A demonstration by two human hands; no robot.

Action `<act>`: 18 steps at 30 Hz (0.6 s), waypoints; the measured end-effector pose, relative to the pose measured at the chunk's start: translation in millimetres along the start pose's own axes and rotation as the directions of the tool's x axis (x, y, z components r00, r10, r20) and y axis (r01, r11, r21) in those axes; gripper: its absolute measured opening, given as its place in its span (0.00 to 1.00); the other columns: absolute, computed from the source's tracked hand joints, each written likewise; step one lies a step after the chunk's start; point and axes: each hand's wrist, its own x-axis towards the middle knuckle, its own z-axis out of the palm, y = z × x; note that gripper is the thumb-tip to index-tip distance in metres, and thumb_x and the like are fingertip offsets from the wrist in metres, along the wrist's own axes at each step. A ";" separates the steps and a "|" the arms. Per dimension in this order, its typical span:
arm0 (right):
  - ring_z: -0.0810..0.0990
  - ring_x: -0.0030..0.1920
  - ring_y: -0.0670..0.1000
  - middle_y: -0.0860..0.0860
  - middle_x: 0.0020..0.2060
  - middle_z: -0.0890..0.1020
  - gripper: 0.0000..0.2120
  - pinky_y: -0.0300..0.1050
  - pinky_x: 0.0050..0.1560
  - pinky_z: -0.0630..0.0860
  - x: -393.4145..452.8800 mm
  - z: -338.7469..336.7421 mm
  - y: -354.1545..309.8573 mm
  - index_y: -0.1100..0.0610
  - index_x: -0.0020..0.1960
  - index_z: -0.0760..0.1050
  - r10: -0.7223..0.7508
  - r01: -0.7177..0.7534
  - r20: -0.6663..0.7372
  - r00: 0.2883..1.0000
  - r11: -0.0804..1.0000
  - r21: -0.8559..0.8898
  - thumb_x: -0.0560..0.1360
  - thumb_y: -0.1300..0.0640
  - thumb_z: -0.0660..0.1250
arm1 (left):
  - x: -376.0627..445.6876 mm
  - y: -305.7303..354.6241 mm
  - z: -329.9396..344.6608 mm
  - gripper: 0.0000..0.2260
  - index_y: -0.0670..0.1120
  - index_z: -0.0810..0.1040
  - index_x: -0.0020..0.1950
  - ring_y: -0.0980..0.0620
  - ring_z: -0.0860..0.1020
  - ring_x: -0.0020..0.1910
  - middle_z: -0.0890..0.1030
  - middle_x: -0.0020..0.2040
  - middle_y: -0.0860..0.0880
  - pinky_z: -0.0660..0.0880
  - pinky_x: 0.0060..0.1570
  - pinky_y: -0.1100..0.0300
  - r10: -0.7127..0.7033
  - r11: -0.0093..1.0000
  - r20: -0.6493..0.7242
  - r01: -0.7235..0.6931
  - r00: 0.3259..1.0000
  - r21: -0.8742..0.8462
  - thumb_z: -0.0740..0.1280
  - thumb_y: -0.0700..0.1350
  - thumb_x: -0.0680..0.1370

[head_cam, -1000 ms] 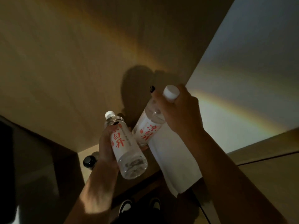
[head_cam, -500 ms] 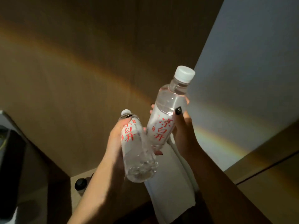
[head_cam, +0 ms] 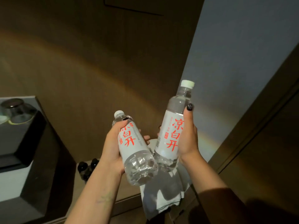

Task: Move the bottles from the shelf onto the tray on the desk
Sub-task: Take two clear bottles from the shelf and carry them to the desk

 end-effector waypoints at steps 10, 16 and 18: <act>0.81 0.33 0.53 0.53 0.33 0.82 0.28 0.52 0.45 0.79 -17.5 -15.7 28.7 0.54 0.43 0.75 0.312 -0.314 0.250 0.916 0.949 -0.033 0.75 0.31 0.52 | -55.8 5.0 -23.2 0.13 0.43 0.76 0.48 0.47 0.79 0.35 0.79 0.36 0.44 0.81 0.35 0.51 0.077 0.995 -0.296 -0.093 0.952 -0.042 0.71 0.51 0.71; 0.82 0.35 0.54 0.55 0.37 0.84 0.32 0.48 0.43 0.78 -35.7 12.2 50.3 0.56 0.47 0.77 0.411 -0.419 0.310 0.857 0.907 -0.047 0.76 0.31 0.48 | -76.0 5.0 -59.9 0.22 0.45 0.75 0.51 0.46 0.78 0.36 0.77 0.39 0.44 0.74 0.56 0.48 0.102 0.993 -0.307 -0.114 0.946 -0.022 0.68 0.61 0.70; 0.82 0.36 0.55 0.56 0.39 0.84 0.33 0.50 0.45 0.79 -44.6 30.5 55.8 0.57 0.49 0.78 0.452 -0.452 0.353 0.819 0.888 -0.087 0.75 0.30 0.49 | -89.4 8.7 -75.3 0.21 0.45 0.73 0.46 0.46 0.76 0.35 0.75 0.38 0.44 0.75 0.50 0.49 0.147 0.989 -0.295 -0.135 0.944 0.060 0.67 0.63 0.69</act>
